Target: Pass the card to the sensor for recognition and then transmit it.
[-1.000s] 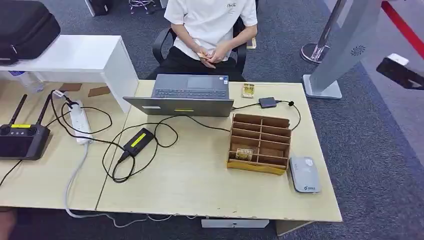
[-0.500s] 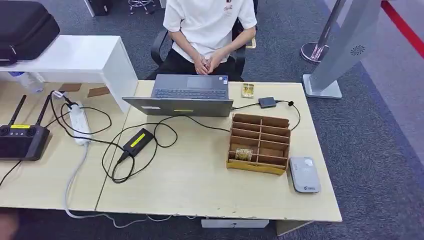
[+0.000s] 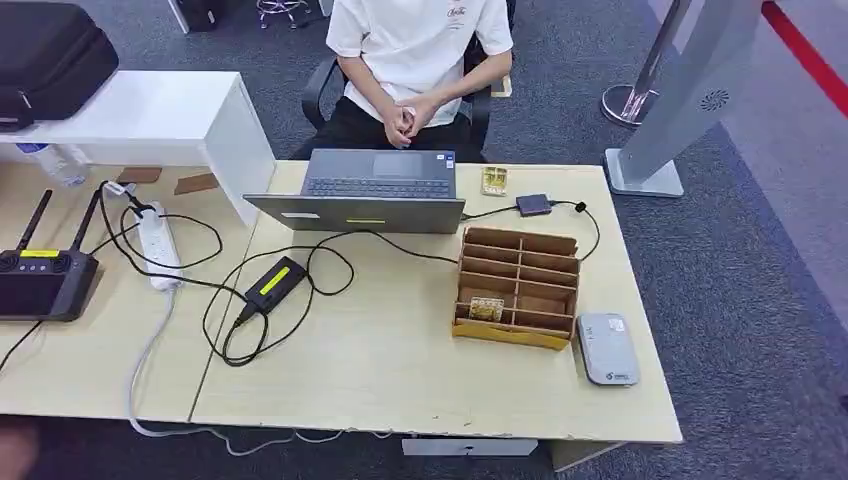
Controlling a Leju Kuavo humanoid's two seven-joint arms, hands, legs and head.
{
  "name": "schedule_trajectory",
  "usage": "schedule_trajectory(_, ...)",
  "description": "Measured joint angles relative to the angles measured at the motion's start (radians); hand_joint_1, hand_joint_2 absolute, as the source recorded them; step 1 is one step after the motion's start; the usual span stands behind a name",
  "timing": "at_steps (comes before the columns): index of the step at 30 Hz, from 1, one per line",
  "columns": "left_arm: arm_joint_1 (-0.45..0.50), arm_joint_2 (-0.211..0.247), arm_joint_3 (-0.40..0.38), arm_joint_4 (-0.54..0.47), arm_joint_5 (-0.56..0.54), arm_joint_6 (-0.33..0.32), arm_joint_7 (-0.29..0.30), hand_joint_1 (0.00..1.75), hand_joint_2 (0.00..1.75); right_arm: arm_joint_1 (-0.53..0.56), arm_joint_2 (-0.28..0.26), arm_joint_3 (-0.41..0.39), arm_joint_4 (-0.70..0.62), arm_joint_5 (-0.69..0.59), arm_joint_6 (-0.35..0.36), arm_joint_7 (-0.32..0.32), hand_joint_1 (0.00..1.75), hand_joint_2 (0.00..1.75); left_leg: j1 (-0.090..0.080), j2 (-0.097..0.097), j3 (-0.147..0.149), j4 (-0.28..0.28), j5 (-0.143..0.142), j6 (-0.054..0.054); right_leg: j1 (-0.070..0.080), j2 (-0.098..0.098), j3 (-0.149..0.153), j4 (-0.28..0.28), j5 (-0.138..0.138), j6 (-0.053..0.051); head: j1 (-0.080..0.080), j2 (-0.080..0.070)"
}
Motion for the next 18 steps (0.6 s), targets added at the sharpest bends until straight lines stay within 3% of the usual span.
schedule_trajectory(3, -0.001, 0.0, 0.01, 0.0, 0.002, 0.001, 0.003, 0.0, 1.75, 0.023, 0.078, -0.033, 0.047, 0.007, -0.008, 0.004, 0.0, 1.75, 0.0, 0.001, 0.0, 0.0, 0.0, 0.0, 0.0, 0.001, 0.0, 0.0, 0.0, -0.001, 0.0, 0.0)
schedule_trajectory(11, -0.001, 0.0, 0.016, 0.0, -0.001, 0.01, 0.004, 0.0, 1.75, 0.034, 0.165, -0.069, 0.105, 0.046, 0.026, 0.04, 0.0, 1.75, 0.0, 0.006, 0.002, -0.001, -0.001, -0.001, 0.0, 0.004, 0.0, 0.0, 0.0, -0.001, -0.001, 0.0)
schedule_trajectory(18, -0.002, -0.003, 0.017, 0.0, -0.007, 0.0, 0.024, 0.0, 1.75, 0.042, 0.313, -0.074, 0.166, 0.126, 0.03, 0.081, 0.0, 1.75, 0.0, 0.007, 0.003, -0.001, -0.001, -0.001, 0.0, 0.005, 0.0, 0.001, 0.0, -0.001, 0.0, 0.0)
